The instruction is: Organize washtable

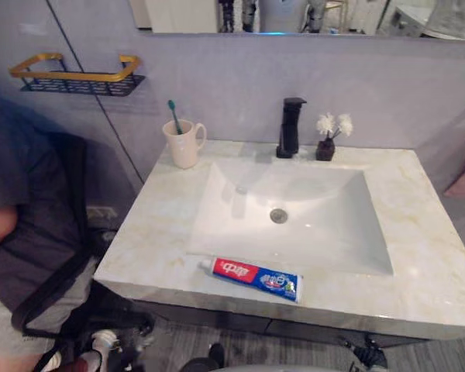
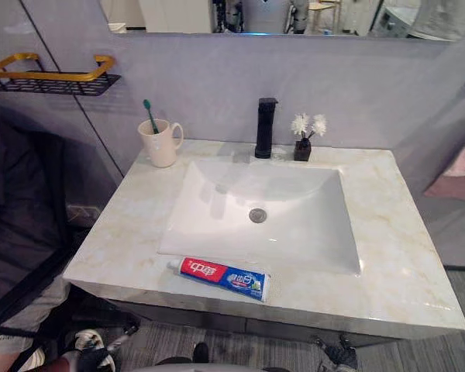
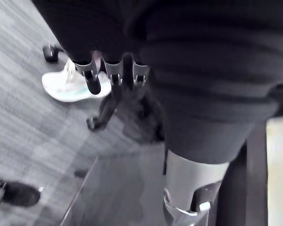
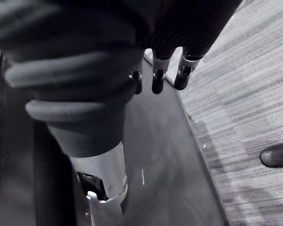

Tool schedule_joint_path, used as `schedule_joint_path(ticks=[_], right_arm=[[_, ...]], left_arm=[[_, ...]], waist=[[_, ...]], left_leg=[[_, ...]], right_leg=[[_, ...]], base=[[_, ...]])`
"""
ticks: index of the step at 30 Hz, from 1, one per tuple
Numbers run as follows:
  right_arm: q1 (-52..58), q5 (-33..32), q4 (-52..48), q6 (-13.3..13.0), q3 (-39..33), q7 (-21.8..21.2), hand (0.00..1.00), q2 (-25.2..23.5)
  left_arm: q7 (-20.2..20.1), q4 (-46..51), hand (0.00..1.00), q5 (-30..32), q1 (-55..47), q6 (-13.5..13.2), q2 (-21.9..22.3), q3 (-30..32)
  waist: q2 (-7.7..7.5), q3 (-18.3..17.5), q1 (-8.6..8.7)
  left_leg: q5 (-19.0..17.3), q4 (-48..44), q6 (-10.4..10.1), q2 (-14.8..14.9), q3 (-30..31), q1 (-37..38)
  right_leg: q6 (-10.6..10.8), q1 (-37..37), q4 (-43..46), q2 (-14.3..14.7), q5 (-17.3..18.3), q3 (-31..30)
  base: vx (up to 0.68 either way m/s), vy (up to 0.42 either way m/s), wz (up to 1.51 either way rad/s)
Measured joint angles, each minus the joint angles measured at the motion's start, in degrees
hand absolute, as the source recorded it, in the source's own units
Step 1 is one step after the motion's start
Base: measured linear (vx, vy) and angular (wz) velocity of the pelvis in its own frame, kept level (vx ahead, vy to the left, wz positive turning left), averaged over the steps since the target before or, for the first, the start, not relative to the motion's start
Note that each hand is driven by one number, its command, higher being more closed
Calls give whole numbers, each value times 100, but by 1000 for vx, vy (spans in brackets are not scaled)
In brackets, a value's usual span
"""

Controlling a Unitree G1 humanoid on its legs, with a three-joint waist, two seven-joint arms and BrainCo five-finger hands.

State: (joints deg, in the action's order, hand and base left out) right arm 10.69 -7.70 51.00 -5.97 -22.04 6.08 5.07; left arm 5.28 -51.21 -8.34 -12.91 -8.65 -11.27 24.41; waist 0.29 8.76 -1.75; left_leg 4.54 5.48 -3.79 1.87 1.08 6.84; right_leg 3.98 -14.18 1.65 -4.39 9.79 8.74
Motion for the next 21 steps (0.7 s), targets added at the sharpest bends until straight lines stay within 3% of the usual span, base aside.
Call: schedule_joint_path(ticks=[4,8,9,10,12,13,15,18,21], right_arm=[[124,2,-7,7,-16,6,0,26],[425,19,-95,13,-15,26,0,27],[494,40,-96,14,-20,30,0,37],[547,48,-97,14,-25,35,0,37],[634,51,-189,22,-65,40,0,36],[737,51,-308,23,-97,40,0,42],[738,51,-310,23,-131,38,0,56],[742,50,-308,23,-125,15,0,81],[737,43,-306,22,-48,-53,0,198]], left_arm=[[43,433,0,3,-9,3,-365,578],[261,2762,0,-13,-208,-11,-363,716],[324,3423,0,-51,-216,-71,-362,719],[402,4161,0,-96,-216,-85,-362,723],[488,5130,0,-104,-219,-145,-299,729],[517,5949,0,-71,-200,-287,-228,723],[529,6557,0,26,-182,-420,-228,701],[608,7466,0,248,-138,-652,-248,200],[514,8095,0,744,-47,-766,-443,-1137]], waist=[[36,7,-91],[69,19,-254],[12,-12,-281],[98,21,-314],[82,-6,-342],[173,-14,-343],[252,-30,-335],[340,-79,-220],[389,-114,-174]], left_leg=[[0,-4,-1,-11,91,-12],[-2,-161,0,-97,382,-185],[-12,-231,10,-124,481,-234],[-18,-280,15,-142,543,-285],[-58,-428,33,-191,675,-384],[-73,-518,43,-217,737,-455],[-84,-591,50,-228,783,-485],[-83,-649,53,-257,950,-506],[-82,-763,54,-261,981,-567]], right_leg=[[80,-60,-23,-48,52,316],[112,-115,20,-181,36,1002],[110,-146,11,-185,35,1097],[109,-149,6,-184,33,1160],[103,-168,10,-189,30,1267],[98,-181,12,-192,26,1352],[79,-201,10,-186,14,1389],[69,-258,-4,-164,9,1507],[55,-255,-27,-141,-22,1507]], base=[[-1,-36,16],[17,-17,30],[40,-35,57],[28,-29,39],[-4,-16,30],[-20,-10,27],[-43,-5,22],[-62,-6,20],[-83,16,3]])
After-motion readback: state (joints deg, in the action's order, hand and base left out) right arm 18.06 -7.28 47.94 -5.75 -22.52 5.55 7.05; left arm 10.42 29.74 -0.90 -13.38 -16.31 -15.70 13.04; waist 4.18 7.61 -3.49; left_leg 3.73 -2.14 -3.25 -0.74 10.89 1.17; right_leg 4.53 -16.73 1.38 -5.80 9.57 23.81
